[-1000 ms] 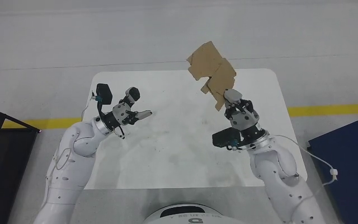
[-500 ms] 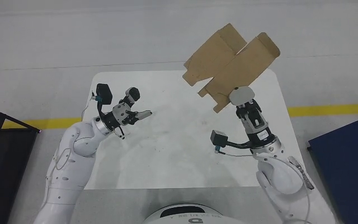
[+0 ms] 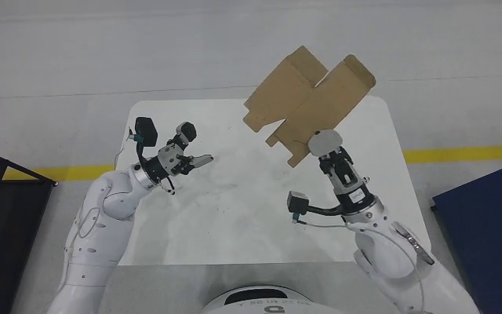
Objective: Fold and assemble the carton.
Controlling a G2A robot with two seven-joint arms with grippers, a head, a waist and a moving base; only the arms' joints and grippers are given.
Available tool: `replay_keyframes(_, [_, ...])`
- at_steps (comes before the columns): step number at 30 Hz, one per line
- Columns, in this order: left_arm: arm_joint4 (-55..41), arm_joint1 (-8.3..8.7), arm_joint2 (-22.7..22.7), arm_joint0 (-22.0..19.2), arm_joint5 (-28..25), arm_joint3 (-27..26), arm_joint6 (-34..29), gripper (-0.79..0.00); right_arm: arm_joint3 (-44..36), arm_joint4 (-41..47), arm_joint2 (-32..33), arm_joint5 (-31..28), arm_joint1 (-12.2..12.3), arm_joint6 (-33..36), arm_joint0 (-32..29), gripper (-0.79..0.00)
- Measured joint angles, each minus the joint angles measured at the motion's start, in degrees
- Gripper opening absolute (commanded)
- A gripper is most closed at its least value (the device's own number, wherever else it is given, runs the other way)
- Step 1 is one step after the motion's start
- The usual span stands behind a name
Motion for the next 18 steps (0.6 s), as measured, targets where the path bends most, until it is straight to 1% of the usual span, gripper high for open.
replay_keyframes(2, [0.0, 0.00, 0.0, 0.0, 0.0, 0.0, 0.0, 0.000, 1.9, 2.5, -3.3, 3.6, -0.8, 1.1, 1.0, -0.785])
replay_keyframes(3, [0.0, 0.00, 0.0, 0.0, 0.0, 0.0, 0.0, 0.000, 3.1, 6.5, -4.6, 5.8, -1.2, -0.3, 2.1, -0.785])
replay_keyframes(5, [0.0, 0.00, 0.0, 0.0, 0.0, 0.0, 0.0, 0.000, 4.8, 16.0, -5.3, 8.6, -1.5, -4.9, 3.9, -0.785])
replay_keyframes(6, [0.0, 0.00, 0.0, 0.0, 0.0, 0.0, 0.0, 0.000, 5.8, 23.6, -5.3, 9.9, -1.7, -8.8, 4.9, -0.785])
replay_keyframes(8, [0.0, 0.00, 0.0, 0.0, 0.0, 0.0, 0.0, 0.000, 7.4, 34.9, -4.8, 10.8, -1.8, -15.4, 6.3, -0.785])
replay_keyframes(9, [0.0, 0.00, 0.0, 0.0, 0.0, 0.0, 0.0, 0.000, 8.6, 42.0, -4.2, 10.4, -1.8, -20.0, 7.0, -0.785])
replay_keyframes(11, [0.0, 0.00, 0.0, 0.0, 0.0, 0.0, 0.0, 0.000, 10.3, 51.6, -3.4, 8.5, -1.8, -26.8, 7.8, -0.785])
replay_keyframes(12, [0.0, 0.00, 0.0, 0.0, 0.0, 0.0, 0.0, 0.000, 11.2, 57.6, -3.0, 6.7, -1.8, -31.6, 8.2, -0.785])
replay_keyframes(14, [0.0, 0.00, 0.0, 0.0, 0.0, 0.0, 0.0, 0.000, 12.9, 66.6, -2.3, 3.6, -2.0, -38.9, 8.9, -0.785])
replay_keyframes(15, [0.0, 0.00, 0.0, 0.0, 0.0, 0.0, 0.0, 0.000, 14.1, 72.6, -1.9, 1.2, -2.1, -43.9, 9.3, -0.785])
replay_keyframes(18, [0.0, 0.00, 0.0, 0.0, 0.0, 0.0, 0.0, 0.000, 17.1, 85.2, -1.1, -5.1, -2.4, -54.1, 9.8, -0.785])
